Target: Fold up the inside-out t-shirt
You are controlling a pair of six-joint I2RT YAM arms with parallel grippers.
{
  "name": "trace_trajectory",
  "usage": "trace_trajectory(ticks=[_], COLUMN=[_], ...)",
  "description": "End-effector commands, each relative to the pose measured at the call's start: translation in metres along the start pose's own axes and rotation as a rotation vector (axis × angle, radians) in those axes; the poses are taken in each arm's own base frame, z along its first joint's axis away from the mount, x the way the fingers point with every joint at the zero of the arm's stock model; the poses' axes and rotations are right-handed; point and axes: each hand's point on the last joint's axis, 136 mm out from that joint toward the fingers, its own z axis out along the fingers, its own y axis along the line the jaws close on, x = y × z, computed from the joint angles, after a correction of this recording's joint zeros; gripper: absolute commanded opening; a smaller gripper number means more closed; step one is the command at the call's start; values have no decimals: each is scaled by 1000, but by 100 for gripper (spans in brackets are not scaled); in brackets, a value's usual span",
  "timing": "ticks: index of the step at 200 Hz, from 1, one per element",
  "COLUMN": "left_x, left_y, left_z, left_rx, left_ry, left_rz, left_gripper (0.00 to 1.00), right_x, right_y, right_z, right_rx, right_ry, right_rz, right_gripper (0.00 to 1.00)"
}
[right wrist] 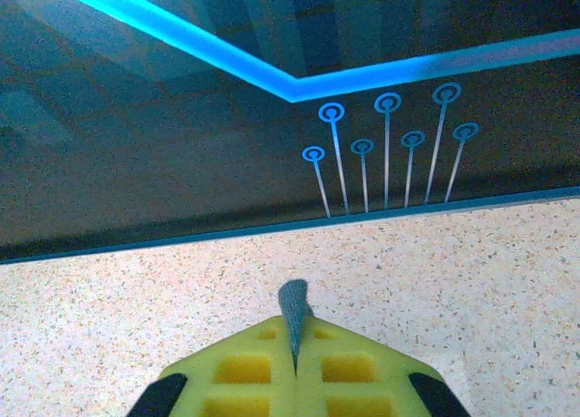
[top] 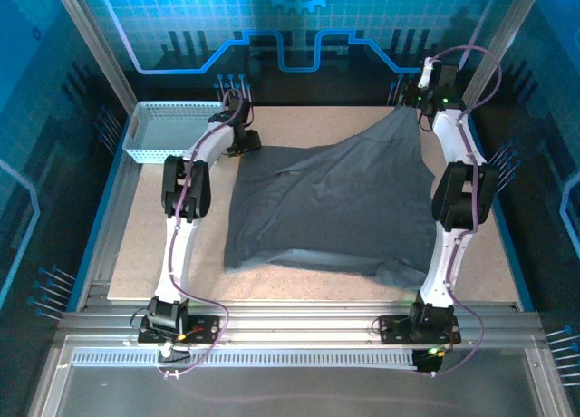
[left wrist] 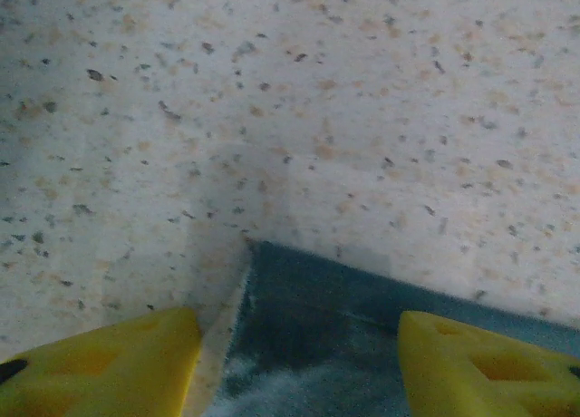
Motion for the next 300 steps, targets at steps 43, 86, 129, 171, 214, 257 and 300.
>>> trace_trajectory(ticks=[43, 86, 129, 171, 214, 257, 300], left_x=[3, -2, -29, -66, -83, -77, -64], left_y=[5, 6, 12, 23, 18, 19, 21], left_z=[11, 12, -11, -70, -106, -106, -111], left_rx=[-40, -35, -23, 5, 85, 103, 135], left_ry=[28, 26, -60, -249, -344, -326, -301], left_rz=[-15, -36, -88, -167, -190, -210, -245], left_gripper=[39, 16, 0, 0, 0, 0, 0], right_x=[-1, 0, -6, -19, -32, -36, -27], right_y=[5, -3, -8, -18, -5, 7, 13], right_z=[-7, -7, -10, -16, -22, -26, -46], right_rx=[-18, -8, -15, -24, -100, -131, -130], right_ry=[-11, -10, -25, -63, -102, -113, -102], right_rz=[-16, -3, 5, 30, 21, 2, 41], right_gripper=[0, 0, 0, 0, 0, 0, 0])
